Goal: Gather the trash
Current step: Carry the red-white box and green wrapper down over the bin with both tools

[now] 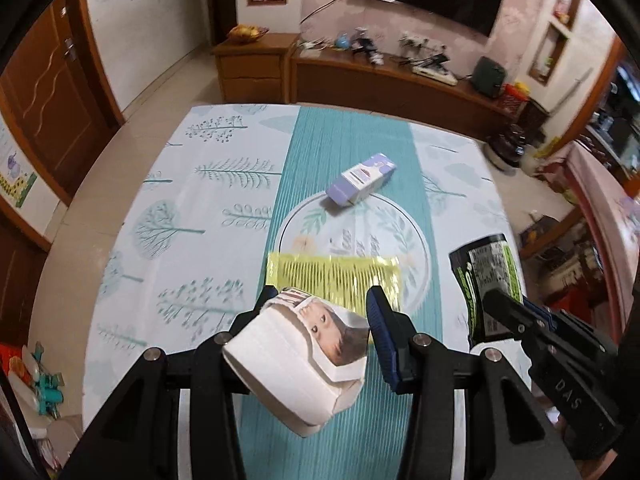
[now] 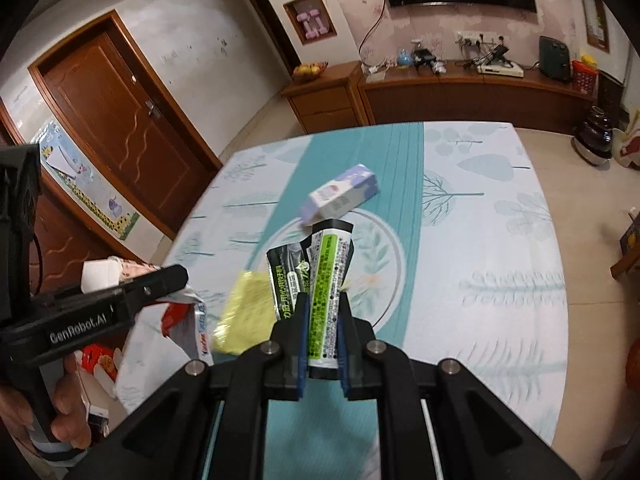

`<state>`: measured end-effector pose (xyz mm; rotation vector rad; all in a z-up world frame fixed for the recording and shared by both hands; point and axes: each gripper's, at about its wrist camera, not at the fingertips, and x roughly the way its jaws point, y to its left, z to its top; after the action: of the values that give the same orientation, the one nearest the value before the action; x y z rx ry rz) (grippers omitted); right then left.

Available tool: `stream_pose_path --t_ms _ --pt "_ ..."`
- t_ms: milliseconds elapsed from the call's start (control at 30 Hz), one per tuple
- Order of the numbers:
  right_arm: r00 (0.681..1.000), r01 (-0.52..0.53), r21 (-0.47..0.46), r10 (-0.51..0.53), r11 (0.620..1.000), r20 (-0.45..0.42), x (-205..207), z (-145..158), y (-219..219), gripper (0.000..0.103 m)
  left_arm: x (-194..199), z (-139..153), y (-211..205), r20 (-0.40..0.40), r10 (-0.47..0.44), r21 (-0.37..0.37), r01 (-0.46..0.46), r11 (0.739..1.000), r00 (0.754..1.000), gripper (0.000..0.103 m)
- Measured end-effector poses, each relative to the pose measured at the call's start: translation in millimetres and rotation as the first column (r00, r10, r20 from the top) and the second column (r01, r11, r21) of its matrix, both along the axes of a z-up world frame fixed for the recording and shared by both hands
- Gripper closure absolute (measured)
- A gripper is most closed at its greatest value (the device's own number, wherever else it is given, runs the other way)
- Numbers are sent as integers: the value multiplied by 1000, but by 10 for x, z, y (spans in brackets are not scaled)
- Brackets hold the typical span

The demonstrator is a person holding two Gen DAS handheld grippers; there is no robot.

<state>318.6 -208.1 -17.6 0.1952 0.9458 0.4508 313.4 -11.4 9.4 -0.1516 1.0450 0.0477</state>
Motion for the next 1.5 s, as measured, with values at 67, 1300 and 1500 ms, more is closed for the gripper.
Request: stream_pose_path --t_ms 67,1300,1500 --pt "1000 26 8 -27 1000 16 -294 142 78 92 -274 114 66 19 -37 -9 37 999 999 59" --pt "915 220 -127 -250 967 -316 -3506 -1013 862 91 -3147 -1232 415 -198 -390 -168 361 917 899 58" --pt "880 214 -133 -250 968 -404 -3491 -1941 690 91 -3144 -2305 245 -293 -316 -178 274 945 902 61"
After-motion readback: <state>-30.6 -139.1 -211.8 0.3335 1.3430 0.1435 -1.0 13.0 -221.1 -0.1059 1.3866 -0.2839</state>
